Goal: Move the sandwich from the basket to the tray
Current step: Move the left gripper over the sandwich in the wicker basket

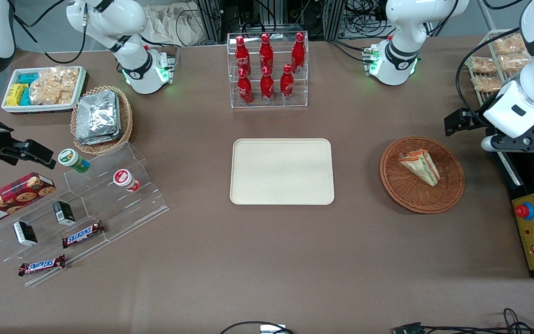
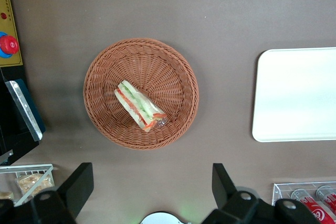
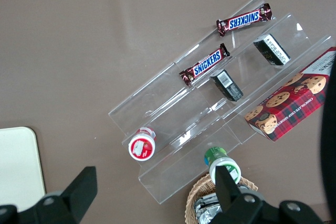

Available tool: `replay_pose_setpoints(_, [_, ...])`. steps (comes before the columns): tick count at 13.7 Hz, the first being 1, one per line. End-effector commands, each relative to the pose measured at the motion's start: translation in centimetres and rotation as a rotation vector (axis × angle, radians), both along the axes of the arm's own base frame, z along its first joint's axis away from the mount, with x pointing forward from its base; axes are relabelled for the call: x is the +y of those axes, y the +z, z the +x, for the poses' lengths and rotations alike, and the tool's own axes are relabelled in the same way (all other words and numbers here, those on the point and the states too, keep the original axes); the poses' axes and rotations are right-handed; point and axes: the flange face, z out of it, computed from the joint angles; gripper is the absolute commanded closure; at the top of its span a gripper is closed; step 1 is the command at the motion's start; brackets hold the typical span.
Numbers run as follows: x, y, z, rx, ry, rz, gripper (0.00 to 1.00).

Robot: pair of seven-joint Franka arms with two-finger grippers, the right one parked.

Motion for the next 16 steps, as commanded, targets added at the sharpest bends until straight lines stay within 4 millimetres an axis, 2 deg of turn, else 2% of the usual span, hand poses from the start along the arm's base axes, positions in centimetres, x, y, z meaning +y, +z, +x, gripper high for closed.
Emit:
replay_pose_setpoints(1, [0.5, 0.6, -0.3, 0.011, -0.009, -0.004, 0.00])
replay_pose_setpoints(4, [2.4, 0.2, -0.1, 0.020, 0.025, 0.000, 0.00])
replay_pose_setpoints(6, [3.4, -1.2, 0.2, 0.047, 0.043, 0.006, 0.00])
replay_pose_setpoints(9, [5.4, -5.7, -0.1, 0.063, 0.108, 0.024, 0.00])
replay_pose_setpoints(11, [7.0, -8.6, -1.1, 0.041, 0.192, 0.034, 0.00])
replay_pose_setpoints(16, [6.2, -16.8, -4.4, -0.017, 0.392, 0.070, 0.00])
